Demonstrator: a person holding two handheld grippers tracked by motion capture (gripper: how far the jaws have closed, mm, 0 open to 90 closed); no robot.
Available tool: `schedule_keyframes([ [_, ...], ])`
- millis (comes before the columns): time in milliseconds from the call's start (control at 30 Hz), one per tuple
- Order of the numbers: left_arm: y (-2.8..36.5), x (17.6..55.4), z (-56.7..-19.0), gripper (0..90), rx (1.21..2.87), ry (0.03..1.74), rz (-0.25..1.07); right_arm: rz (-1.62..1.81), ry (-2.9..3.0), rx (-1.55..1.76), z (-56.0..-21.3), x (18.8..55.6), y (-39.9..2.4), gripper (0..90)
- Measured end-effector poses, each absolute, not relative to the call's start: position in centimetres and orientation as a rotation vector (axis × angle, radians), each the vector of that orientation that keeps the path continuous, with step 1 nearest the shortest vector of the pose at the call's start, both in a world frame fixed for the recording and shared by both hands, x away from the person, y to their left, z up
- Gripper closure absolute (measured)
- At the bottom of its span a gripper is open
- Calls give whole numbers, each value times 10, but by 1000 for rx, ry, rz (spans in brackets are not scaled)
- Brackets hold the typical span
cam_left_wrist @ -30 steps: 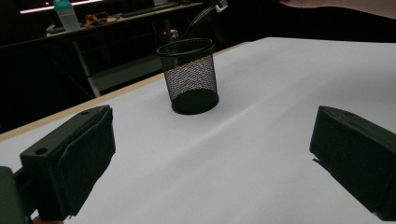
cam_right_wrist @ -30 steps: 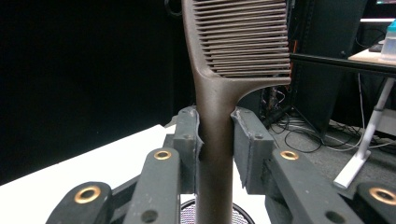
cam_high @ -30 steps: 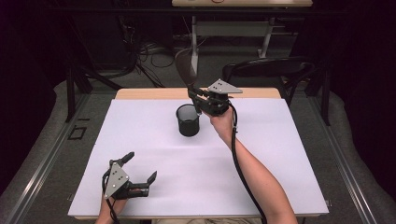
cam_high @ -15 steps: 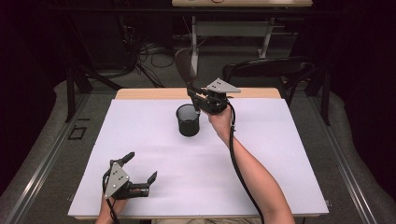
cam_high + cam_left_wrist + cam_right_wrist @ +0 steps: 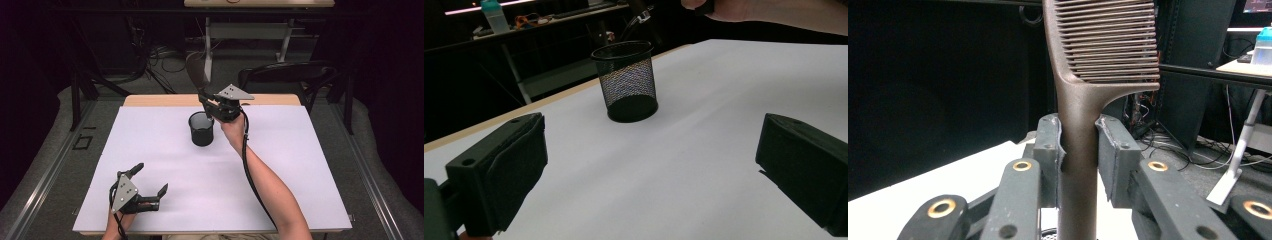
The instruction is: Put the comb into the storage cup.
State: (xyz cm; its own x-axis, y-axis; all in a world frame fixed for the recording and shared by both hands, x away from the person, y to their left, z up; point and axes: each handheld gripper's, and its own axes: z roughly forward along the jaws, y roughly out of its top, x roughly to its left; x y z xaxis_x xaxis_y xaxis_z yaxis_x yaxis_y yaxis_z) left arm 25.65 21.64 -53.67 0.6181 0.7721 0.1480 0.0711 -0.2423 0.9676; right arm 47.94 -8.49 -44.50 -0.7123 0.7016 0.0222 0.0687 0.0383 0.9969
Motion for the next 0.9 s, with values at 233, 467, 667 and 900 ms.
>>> schedule_keyframes([
  [233, 216, 256, -537, 2, 1708, 696, 771, 1723, 1841, 778, -449, 483, -81, 730],
  [467, 217, 256, -536, 1, 1709, 693, 773, 1715, 1845, 777, -453, 486, -77, 729],
  [667, 216, 256, -537, 2, 1710, 694, 771, 1712, 1847, 780, -457, 488, -75, 730],
  [900, 216, 256, -536, 2, 1708, 693, 774, 1709, 1850, 782, -460, 490, -74, 730],
])
